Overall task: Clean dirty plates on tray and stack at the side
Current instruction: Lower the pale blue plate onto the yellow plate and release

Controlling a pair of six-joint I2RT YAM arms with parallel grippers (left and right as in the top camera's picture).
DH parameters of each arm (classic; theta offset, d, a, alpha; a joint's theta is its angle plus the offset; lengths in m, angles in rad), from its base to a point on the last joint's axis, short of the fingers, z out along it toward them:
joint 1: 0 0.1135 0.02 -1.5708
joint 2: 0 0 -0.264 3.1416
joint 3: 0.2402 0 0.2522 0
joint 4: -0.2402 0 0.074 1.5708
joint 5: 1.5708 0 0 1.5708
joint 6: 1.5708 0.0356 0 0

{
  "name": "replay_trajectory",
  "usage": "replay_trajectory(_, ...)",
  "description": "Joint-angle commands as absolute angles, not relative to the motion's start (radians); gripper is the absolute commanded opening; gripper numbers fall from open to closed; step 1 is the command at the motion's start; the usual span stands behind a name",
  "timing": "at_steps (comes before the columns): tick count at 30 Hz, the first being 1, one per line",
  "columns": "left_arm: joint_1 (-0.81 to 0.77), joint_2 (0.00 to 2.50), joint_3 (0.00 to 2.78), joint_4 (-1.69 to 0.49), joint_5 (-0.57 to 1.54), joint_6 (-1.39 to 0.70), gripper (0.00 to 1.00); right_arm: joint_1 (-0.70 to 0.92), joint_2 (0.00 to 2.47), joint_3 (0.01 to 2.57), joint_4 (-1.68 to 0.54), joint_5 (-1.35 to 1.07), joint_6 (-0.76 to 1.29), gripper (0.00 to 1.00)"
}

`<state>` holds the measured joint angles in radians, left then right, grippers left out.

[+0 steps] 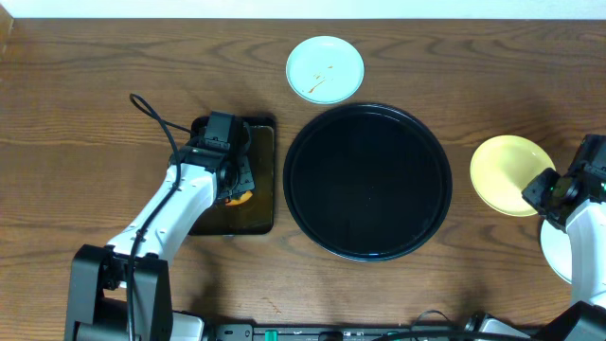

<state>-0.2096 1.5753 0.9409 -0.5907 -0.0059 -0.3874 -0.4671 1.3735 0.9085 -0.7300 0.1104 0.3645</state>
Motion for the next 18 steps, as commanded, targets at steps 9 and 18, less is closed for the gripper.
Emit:
replay_trajectory(9, -0.206, 1.571, 0.937, -0.591, -0.01, -0.374, 0.12, -0.476, 1.506, 0.867, -0.704, 0.255, 0.389, 0.4)
replay_trajectory(18, -0.206, 1.571, 0.937, -0.59, -0.01, -0.374, 0.12, -0.511, 1.647, 0.867, -0.691, 0.29, 0.389, 0.37)
